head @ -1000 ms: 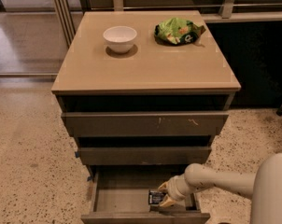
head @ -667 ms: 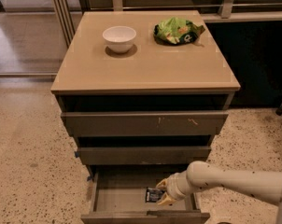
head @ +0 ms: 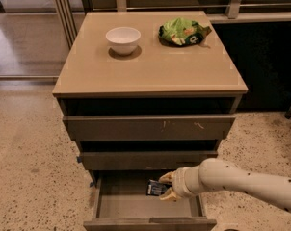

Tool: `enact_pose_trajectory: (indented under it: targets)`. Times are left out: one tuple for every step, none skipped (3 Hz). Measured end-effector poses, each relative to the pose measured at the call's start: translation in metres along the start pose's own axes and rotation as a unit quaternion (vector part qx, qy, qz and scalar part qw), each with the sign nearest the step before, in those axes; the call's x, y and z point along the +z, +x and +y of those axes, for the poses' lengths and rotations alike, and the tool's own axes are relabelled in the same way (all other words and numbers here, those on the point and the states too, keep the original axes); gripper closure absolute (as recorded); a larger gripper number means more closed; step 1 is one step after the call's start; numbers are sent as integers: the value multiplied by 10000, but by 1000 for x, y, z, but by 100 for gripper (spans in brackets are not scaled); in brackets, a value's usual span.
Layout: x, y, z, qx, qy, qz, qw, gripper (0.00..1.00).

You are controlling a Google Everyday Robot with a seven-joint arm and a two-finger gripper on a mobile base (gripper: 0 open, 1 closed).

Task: Pick rxbar blueberry from bottom drawer and place on counter

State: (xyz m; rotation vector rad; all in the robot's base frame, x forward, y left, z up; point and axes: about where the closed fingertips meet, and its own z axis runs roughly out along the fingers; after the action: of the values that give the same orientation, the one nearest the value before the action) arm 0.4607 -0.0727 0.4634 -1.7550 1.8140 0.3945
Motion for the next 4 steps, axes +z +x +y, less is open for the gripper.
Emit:
enact_pose_trajectory:
  targets:
    - [1,0,2,-2,-39,-21,10000,100]
    - [-6,-9,2,-61,-55,-98,9999,100]
    - [-25,-30,2,-151,-109,-135,9997,100]
    - [-80,-77,-9,-154,-38,-285,9995,100]
